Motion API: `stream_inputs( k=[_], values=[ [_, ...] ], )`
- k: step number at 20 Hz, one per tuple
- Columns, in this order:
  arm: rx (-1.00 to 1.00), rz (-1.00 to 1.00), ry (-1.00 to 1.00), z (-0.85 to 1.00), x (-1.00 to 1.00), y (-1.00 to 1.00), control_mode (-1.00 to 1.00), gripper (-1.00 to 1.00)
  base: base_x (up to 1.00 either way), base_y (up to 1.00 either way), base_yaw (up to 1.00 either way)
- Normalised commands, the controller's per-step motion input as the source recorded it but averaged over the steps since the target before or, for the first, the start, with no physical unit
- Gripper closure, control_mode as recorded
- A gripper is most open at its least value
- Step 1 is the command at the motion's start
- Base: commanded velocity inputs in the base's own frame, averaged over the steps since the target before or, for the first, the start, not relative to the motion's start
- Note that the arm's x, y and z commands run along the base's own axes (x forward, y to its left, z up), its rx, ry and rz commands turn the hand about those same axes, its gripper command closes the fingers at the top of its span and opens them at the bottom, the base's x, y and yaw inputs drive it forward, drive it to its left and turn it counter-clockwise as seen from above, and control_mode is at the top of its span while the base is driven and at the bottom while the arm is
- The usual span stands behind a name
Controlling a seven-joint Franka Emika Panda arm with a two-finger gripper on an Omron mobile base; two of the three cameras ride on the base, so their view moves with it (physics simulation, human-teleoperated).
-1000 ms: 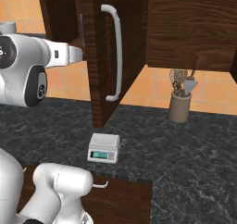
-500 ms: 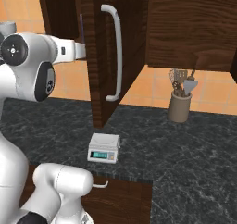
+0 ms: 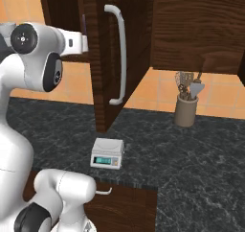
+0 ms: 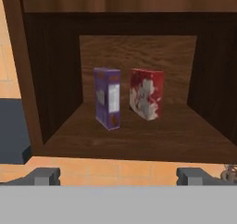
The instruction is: Pick the cereal and place it on the digital scale for weighing, and close the cabinet.
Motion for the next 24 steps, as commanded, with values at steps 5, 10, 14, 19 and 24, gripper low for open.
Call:
stream_inputs(
  k=[5,10,14,19,24],
  values=[
    [0.0,0.0,0.0,0.0,0.39,0.0,-1.0,-1.0,0.0,0.0,0.0],
    [0.01,0.01,0.0,0.0,0.38,0.0,-1.0,-1.0,0.0,0.0,0.0],
    [0.0,0.02,0.0,-0.03,0.48,0.0,-1.0,-1.0,0.0,0.0,0.0],
    [0.04,0.05,0.0,0.0,0.49,0.02,-1.0,-1.0,0.0,0.0,0.0],
    [0.05,0.06,0.0,-0.12,0.43,0.0,-1.0,-1.0,0.0,0.0,0.0]
  ],
)
